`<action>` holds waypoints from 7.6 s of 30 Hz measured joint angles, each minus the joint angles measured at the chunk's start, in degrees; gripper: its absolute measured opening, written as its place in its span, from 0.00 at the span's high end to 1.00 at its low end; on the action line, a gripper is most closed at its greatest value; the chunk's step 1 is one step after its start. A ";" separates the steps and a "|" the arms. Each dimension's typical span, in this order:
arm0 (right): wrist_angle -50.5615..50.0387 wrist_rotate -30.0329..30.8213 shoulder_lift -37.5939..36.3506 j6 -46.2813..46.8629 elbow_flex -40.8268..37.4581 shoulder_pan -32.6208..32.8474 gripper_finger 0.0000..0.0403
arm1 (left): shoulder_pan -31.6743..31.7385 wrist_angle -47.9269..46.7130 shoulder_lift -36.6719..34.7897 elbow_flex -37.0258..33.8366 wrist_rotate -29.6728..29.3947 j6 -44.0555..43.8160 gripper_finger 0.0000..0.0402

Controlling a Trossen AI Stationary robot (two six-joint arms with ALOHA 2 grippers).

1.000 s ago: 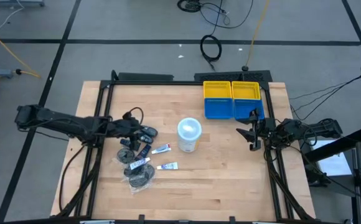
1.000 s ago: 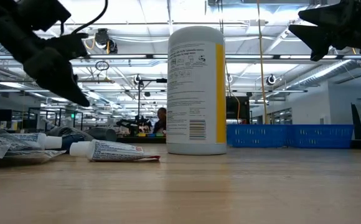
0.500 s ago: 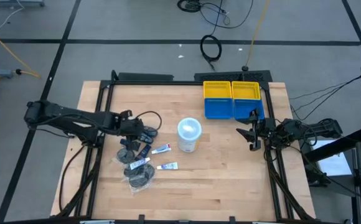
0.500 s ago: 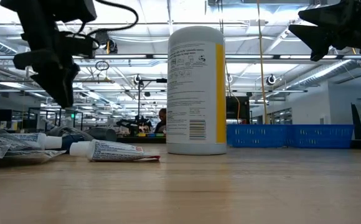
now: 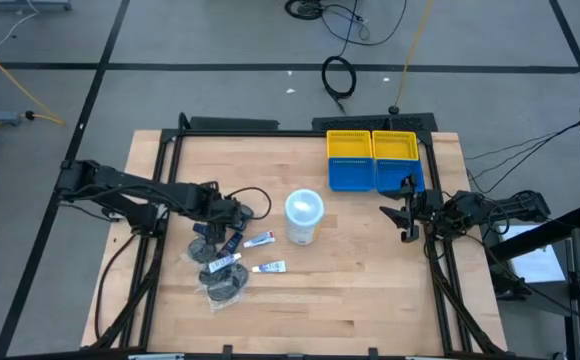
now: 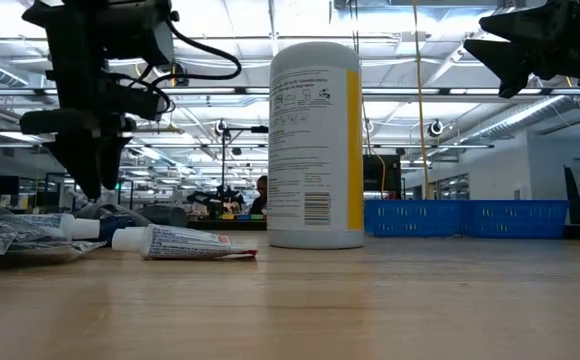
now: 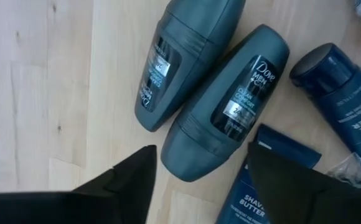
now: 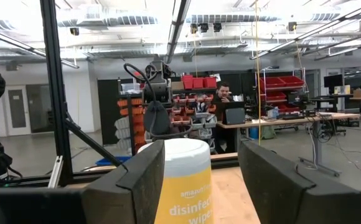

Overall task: Pick & Place Travel size toiletries
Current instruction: Put the black deodorant into the right yellow bin

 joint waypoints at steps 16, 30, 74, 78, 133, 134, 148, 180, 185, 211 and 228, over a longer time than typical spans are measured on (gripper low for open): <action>0.00 0.00 0.00 0.00 0.00 0.00 0.51 | -0.09 -0.05 -0.04 0.00 -1.14 2.40 0.23; 0.01 0.00 -0.02 -0.01 0.00 -0.01 0.51 | -0.08 3.81 6.11 0.00 0.26 5.34 0.29; 0.05 0.04 -0.02 -0.21 0.00 -0.02 0.51 | -2.01 -1.30 -1.02 1.07 1.53 -2.10 0.52; 0.09 0.07 -0.02 0.55 -0.01 0.00 0.51 | -2.46 -1.86 -4.97 5.53 -1.55 -7.49 0.52; 24.98 -3.34 60.07 -12.93 35.44 -0.13 0.51 | -2.62 64.88 9.42 18.49 6.64 16.35 0.52; 24.88 -3.33 60.63 -13.67 35.79 -0.13 0.51 | -2.60 64.90 9.42 18.49 6.64 16.34 0.52; 27.91 -2.89 62.66 -14.88 37.53 -0.15 0.29 | -2.60 65.23 9.42 18.49 6.62 17.35 0.52; 28.92 -12.18 74.05 -7.37 44.57 -4.87 0.53 | -2.17 69.22 11.96 18.53 5.55 19.28 0.52; 27.47 -13.35 74.05 -7.34 44.59 -4.85 0.53 | -2.26 68.72 11.96 18.51 5.43 19.33 0.44; 9.83 -2.95 61.91 -7.29 41.63 -4.83 0.53 | -2.23 54.18 4.20 18.49 -5.06 19.07 0.38; -6.07 25.89 46.33 -2.11 30.50 -14.96 0.53 | -7.75 39.09 2.29 18.51 -10.14 8.92 0.38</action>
